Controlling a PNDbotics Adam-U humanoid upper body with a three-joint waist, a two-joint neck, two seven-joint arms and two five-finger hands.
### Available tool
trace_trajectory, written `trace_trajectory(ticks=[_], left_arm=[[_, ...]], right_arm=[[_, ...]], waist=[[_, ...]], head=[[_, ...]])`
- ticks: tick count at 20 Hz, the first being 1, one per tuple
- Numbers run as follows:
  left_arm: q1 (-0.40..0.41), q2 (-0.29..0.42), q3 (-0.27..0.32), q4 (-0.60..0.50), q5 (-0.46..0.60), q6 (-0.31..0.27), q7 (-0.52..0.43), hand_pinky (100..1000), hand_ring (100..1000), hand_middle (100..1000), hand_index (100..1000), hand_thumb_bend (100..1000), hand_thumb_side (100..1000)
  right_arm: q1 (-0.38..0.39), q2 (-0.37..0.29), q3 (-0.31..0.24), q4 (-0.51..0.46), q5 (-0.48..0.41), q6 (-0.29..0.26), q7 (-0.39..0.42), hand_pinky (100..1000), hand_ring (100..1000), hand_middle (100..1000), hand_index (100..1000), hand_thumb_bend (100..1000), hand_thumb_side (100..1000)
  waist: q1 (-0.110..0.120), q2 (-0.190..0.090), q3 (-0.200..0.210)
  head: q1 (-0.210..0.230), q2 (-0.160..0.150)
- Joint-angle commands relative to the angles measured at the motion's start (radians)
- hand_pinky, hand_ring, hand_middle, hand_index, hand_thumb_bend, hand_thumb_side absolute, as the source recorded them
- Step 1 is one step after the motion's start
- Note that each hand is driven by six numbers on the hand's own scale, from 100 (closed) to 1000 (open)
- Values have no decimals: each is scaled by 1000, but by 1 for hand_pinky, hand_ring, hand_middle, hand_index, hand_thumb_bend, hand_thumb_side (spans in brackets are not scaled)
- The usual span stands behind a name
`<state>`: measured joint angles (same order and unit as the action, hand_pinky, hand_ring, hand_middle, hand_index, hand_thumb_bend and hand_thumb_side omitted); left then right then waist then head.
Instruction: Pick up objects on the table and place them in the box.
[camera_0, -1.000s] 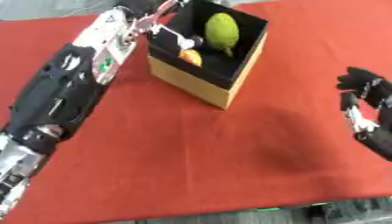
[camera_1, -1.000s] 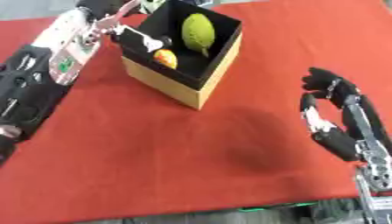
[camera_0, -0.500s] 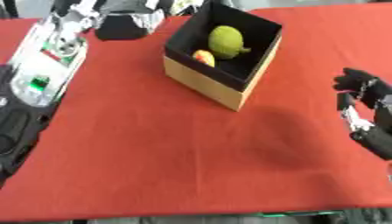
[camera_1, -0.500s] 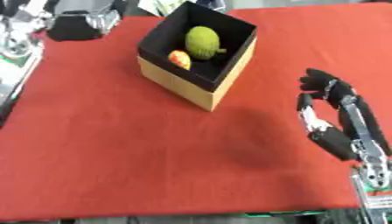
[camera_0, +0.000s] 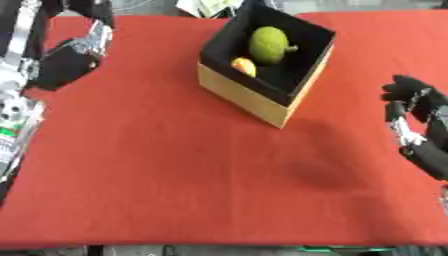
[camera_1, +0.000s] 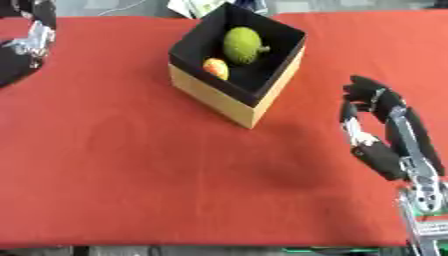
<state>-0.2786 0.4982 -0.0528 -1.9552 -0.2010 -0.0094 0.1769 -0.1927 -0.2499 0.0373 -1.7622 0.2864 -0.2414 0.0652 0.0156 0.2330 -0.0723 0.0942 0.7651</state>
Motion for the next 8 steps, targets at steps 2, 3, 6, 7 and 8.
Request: trace_trajectory(ticks=[2,3,6,7,8], left_arm=[[42,-58,29,0,-6,-18,20,586,591,569,750,124,482],[55,-70,29,7,-11,-23,18,585,590,568,749,115,486],[81,-96,24,23,-28,-41,7,584,589,565,749,100,497],[87,-104,23,28,-34,-46,3,583,587,563,748,100,503],[91,-112,23,34,-39,-49,0,582,586,562,747,100,507]], right_arm=[[-8,-5,-7,-13,-11,0,-6,721,764,749,885,100,590],[-7,-5,-7,-13,-12,1,-6,721,764,749,885,100,592],[-7,-4,-6,-11,-22,3,-8,719,762,747,884,100,593],[-8,-3,-6,-11,-24,4,-8,719,762,747,884,100,593],[-9,-3,-5,-11,-25,4,-7,719,762,747,884,100,594]], waist=[[-3,-20,7],[-3,-21,8],[0,-23,10],[0,-23,10],[0,-24,10]], head=[[-6,5],[-8,5],[-16,5],[-20,5],[-22,5]])
